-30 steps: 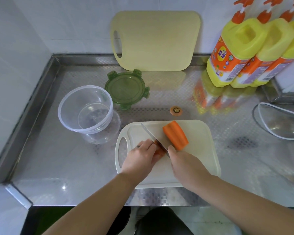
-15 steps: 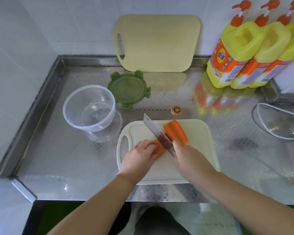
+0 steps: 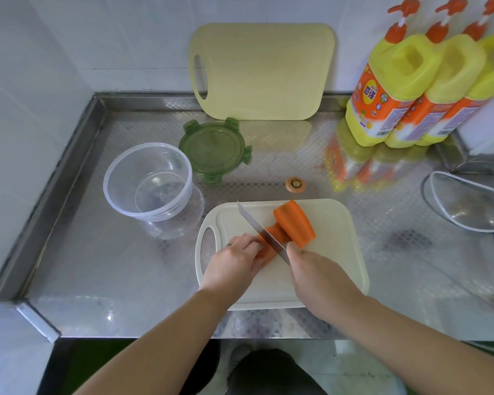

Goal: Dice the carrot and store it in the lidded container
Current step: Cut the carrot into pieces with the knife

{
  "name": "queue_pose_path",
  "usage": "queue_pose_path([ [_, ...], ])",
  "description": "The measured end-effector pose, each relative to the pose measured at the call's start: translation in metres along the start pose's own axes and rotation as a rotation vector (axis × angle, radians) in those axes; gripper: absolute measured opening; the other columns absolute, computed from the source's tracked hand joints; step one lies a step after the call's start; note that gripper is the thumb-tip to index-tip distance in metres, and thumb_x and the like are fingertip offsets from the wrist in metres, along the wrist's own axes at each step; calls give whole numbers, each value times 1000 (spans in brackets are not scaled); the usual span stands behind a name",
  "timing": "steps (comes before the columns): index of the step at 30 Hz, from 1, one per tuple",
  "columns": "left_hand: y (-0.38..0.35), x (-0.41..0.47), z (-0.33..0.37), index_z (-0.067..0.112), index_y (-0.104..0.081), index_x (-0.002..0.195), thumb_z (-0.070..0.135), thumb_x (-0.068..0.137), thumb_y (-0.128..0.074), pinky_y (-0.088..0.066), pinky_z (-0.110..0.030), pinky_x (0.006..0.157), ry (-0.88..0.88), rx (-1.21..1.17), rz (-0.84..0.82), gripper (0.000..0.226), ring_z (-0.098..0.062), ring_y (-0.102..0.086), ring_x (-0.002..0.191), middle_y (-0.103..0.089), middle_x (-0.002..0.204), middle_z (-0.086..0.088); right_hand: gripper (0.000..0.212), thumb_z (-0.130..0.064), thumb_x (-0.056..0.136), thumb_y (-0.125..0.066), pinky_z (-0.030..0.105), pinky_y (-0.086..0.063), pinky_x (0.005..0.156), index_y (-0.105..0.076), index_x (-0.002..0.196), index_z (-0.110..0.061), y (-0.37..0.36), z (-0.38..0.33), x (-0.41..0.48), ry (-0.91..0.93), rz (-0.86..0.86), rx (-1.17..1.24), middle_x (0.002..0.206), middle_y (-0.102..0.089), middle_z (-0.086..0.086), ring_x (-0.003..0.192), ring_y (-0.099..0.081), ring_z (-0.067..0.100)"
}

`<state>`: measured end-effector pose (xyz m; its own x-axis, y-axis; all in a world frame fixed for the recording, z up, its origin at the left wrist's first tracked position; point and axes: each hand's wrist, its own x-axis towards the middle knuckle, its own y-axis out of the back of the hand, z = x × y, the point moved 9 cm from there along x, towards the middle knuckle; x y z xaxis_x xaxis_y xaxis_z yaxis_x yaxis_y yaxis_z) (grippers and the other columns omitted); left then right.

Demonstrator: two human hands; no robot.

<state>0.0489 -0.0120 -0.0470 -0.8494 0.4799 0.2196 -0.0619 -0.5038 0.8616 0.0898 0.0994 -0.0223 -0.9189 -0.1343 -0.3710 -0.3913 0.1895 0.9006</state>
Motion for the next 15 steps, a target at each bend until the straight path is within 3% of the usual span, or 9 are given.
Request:
queue_pose_path([
  [3,1,1,0,13,-69,84,31,83,-56,-52,-30,46,-10,-2,11,22,-22,-62,72,-63,86,4,30,-5,95,-39,27,-41,58,-37,122,-16,-2,-1,3,19,-8,-15,79,-50,-5,69,-54,16],
  [6,2,1,1,14,-69,85,35,84,-47,-52,-31,46,-25,-25,39,31,-22,-61,70,-62,83,3,26,-4,95,-38,22,-30,48,-38,119,-16,-6,0,7,29,-19,-4,66,-36,-9,59,-44,13],
  [10,5,0,2,12,-70,85,33,84,-47,-51,-28,45,-57,-27,100,31,-21,-62,68,-64,85,3,22,-5,95,-40,22,-24,44,-39,115,-14,-9,2,16,29,-19,-4,64,-36,-7,52,-38,9],
  [15,4,-1,1,14,-70,89,31,85,-49,-51,-26,44,-72,-14,118,28,-21,-62,69,-64,86,3,27,-7,96,-41,23,-32,48,-39,122,-13,-14,-4,26,38,-5,10,68,-36,-8,57,-44,13],
])
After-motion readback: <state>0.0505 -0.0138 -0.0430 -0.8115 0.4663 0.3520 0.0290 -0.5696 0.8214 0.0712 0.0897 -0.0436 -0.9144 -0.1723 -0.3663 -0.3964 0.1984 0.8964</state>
